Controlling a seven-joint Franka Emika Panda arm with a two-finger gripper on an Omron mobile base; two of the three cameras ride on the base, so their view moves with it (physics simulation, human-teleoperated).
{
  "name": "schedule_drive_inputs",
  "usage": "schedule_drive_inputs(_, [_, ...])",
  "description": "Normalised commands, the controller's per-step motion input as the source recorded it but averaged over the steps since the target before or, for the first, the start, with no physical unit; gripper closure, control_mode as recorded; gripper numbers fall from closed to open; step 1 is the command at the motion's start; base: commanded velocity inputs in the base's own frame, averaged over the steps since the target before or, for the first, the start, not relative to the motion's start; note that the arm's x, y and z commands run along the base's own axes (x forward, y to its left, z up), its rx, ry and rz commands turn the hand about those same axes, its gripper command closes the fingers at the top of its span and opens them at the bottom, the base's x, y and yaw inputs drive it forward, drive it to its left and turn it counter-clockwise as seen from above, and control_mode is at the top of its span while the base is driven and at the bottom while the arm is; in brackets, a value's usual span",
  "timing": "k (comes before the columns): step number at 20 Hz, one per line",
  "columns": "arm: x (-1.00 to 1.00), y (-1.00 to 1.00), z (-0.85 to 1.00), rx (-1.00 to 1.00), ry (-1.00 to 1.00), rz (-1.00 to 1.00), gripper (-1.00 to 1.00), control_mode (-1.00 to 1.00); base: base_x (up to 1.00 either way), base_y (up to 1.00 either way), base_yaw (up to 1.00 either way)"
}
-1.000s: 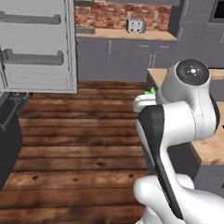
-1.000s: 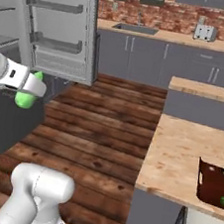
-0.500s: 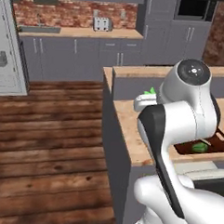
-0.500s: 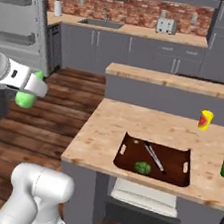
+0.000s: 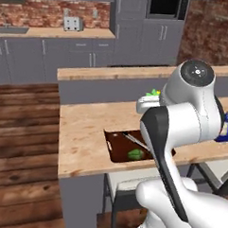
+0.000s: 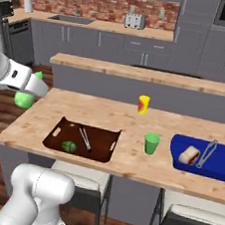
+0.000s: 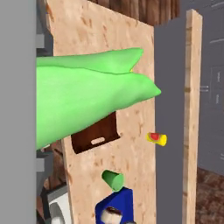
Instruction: Gather the corn and avocado from the fridge and place them on a tray on the dining counter. Then gather the steak and chicken drumstick from the fridge and place them on the other tray.
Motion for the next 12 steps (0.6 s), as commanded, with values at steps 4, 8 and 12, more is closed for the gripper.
schedule_drive_inputs(4, [0.0,0.0,0.0,0.0,0.0,0.0,1.0,1.0,0.19,-0.9,-0.12])
schedule_drive_inputs(8, [0.0,0.0,0.0,0.0,0.0,0.0,1.0,1.0,0.53,-0.27,-0.07])
schedule_drive_inputs(12, [0.0,0.0,0.0,0.0,0.0,0.0,1.0,1.0,0.54,0.1,-0.02])
